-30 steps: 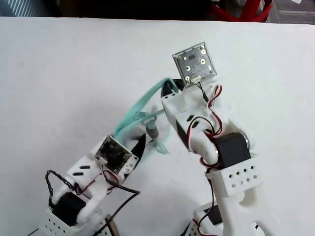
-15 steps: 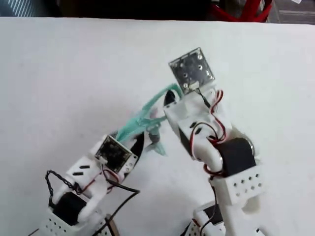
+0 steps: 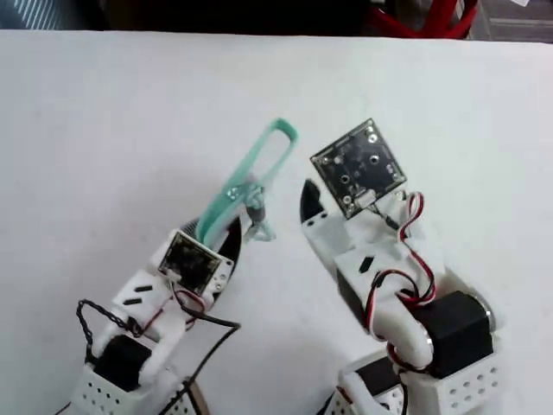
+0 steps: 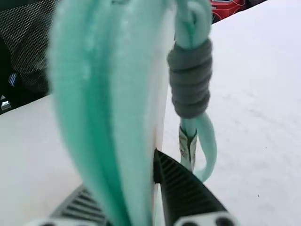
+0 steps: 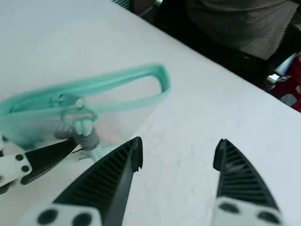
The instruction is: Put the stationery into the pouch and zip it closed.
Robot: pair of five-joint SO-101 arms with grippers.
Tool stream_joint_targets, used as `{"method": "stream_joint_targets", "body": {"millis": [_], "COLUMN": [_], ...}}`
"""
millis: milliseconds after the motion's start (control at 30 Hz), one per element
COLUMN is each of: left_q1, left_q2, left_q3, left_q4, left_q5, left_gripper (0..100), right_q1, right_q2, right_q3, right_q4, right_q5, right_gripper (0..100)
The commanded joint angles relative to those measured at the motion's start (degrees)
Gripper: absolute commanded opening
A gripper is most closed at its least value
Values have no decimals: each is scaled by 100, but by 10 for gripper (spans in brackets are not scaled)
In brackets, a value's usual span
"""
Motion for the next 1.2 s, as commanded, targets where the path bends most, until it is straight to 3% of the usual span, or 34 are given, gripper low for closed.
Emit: {"method": "stream_joint_targets", "body": {"millis": [0, 167, 767, 833, 933, 1067, 1167], "left_q1": [-48, -48, -13, -13, -13, -13, -13], "left_q2": [-75, -75, -75, -75, -75, -75, -75], "left_q3": [-114, -114, -97, -88, -88, -79, -79], "left_q4": [-369, -343, -325, -325, -325, -334, -334], "left_q5": [44, 53, 53, 53, 53, 53, 53], "left_gripper": [24, 24, 24, 24, 24, 24, 24], "right_q1": [-901, -1710, -1596, -1481, -1297, -1121, -1095], "right_q2": [-84, -84, -1024, -1077, -1244, -1604, -1798], "right_q3": [70, 695, 3323, 3367, 3358, 3393, 3393], "right_q4": [110, -242, -2844, -2976, -3002, -2949, -2844], "right_q5": [70, 70, 35, 35, 35, 35, 35], "right_gripper": [245, 245, 237, 179, 15, 66, 26]}}
